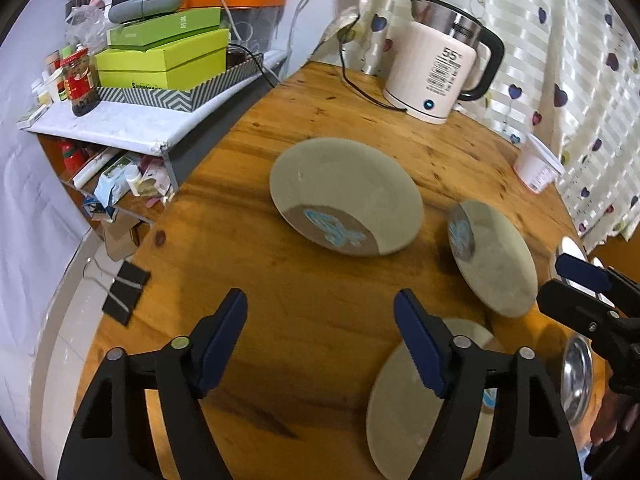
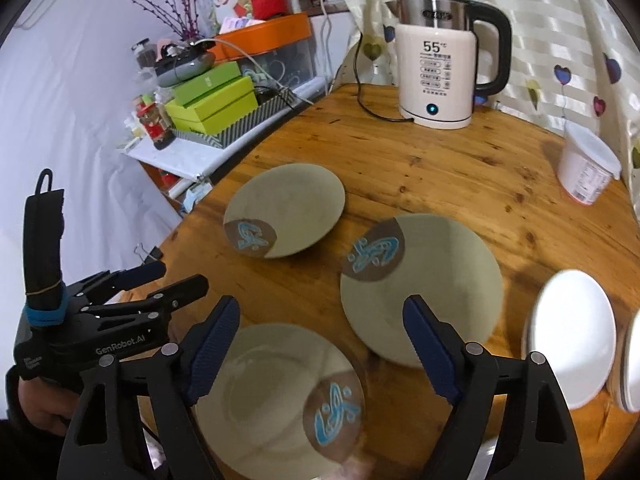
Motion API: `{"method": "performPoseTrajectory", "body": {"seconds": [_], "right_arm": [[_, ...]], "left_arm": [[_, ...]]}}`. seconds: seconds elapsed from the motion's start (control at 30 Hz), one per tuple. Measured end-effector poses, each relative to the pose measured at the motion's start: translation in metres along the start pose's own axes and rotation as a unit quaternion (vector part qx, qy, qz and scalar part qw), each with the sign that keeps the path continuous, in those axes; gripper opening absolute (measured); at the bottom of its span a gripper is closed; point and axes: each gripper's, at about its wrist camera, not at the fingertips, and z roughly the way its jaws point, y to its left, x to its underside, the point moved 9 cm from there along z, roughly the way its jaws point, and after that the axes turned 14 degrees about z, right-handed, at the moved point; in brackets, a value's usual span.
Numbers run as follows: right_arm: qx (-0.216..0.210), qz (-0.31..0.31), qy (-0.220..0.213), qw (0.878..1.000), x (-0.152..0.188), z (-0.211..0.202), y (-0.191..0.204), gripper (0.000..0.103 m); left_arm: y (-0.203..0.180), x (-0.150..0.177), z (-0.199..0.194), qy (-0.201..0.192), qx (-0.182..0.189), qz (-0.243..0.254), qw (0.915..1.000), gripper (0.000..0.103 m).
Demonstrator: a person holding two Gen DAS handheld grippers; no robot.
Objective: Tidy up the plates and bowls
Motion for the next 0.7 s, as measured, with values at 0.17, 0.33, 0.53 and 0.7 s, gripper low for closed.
{"method": "performPoseTrajectory", "body": {"seconds": [0.17,0.33,0.53,0.7], "right_arm": [[0.0,0.012,0.02,1.0,-0.015,0.025,0.0,0.077],[-0.003,0.018,0.034,0.999,-0.03,0.047,-0.001,0.071],[-0.013,0.036,0.058,0.998,-0.046,0.079,-0.002,0.059],[-0.019,0.043,0.073,0.996,-0.052,0.1,0.0,0.05]], "left_arm": [[0.012,-0.01,0.014,0.003,0.002,-0.005,1.0,0.063],[0.025,-0.017,0.027,0.003,0.008,-0.019,0.9998,0.063],[0.04,-0.028,0.043,0.003,0.02,-0.038,0.9991,0.063],[0.045,-0.036,0.057,0.007,0.026,-0.041,0.9988,0.058]]}}
